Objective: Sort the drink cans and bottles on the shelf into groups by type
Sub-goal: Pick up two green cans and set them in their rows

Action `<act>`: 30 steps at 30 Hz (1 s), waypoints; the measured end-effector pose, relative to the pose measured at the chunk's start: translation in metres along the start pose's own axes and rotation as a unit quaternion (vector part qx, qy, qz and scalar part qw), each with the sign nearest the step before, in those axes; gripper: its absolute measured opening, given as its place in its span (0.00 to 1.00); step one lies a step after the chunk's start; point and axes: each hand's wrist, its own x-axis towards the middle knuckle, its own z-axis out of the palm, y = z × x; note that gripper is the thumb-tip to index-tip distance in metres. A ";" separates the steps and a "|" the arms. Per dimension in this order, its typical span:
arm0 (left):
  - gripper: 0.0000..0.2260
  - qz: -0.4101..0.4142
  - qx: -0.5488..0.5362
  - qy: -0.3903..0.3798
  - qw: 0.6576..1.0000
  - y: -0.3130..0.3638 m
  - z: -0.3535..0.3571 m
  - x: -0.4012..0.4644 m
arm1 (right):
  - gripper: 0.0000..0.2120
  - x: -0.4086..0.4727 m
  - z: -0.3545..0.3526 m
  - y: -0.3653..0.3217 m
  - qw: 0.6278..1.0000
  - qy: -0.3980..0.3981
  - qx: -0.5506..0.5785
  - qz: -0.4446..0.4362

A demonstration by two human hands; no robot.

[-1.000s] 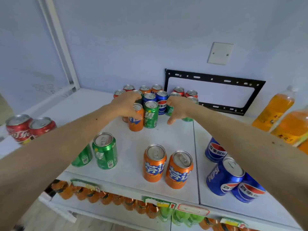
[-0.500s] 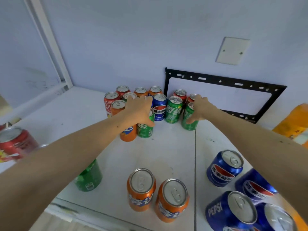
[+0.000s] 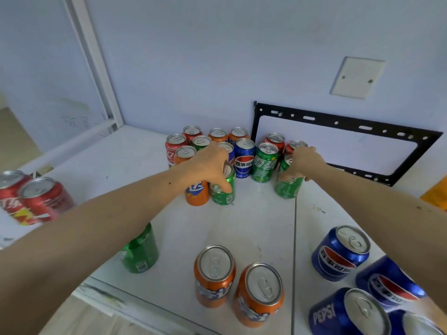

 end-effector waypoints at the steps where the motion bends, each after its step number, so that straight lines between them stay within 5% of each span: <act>1: 0.27 0.000 -0.022 0.008 1.000 -0.004 -0.005 -0.004 | 0.35 -0.006 -0.004 -0.004 1.000 -0.007 -0.006 -0.010; 7: 0.28 0.007 -0.118 0.075 0.990 -0.027 -0.070 -0.040 | 0.33 -0.054 -0.039 -0.049 0.998 -0.029 -0.005 -0.063; 13: 0.26 0.000 -0.146 0.048 0.988 -0.081 -0.113 -0.082 | 0.32 -0.119 -0.065 -0.124 0.988 -0.073 0.063 -0.122; 21: 0.29 -0.011 -0.071 -0.006 0.997 -0.168 -0.079 -0.109 | 0.37 -0.148 -0.004 -0.213 0.971 -0.008 0.004 -0.238; 30: 0.28 -0.015 -0.046 -0.040 0.998 -0.204 -0.036 -0.104 | 0.37 -0.141 0.044 -0.244 0.968 0.001 0.022 -0.249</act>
